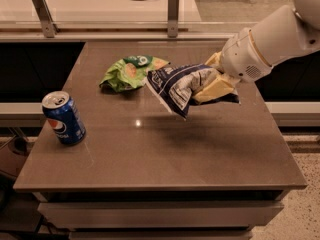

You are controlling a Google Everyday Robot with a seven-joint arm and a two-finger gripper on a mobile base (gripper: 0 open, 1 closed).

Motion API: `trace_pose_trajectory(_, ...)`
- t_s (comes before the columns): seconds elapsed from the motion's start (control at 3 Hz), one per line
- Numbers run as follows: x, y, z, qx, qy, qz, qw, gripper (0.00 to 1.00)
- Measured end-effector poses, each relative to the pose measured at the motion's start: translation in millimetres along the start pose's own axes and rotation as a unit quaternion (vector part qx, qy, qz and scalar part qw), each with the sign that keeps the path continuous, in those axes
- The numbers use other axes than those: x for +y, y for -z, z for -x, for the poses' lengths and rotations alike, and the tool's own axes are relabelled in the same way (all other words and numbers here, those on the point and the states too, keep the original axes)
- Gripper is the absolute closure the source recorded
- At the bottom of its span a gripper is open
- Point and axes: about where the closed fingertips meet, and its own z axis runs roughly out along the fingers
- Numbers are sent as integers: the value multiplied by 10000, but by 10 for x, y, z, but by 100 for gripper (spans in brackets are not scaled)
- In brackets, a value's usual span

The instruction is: Move blue chip bag near pepsi can

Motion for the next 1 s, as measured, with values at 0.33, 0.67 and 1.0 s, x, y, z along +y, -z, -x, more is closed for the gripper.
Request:
trace_pose_trajectory(0.33, 228, -50, 208, -296, 202, 178, 9992, 100)
trace_pose_trajectory(0.67, 228, -50, 208, -295, 203, 178, 9992, 100)
trace_pose_trajectory(1.0, 197, -175, 133, -344, 69, 206, 9992, 100)
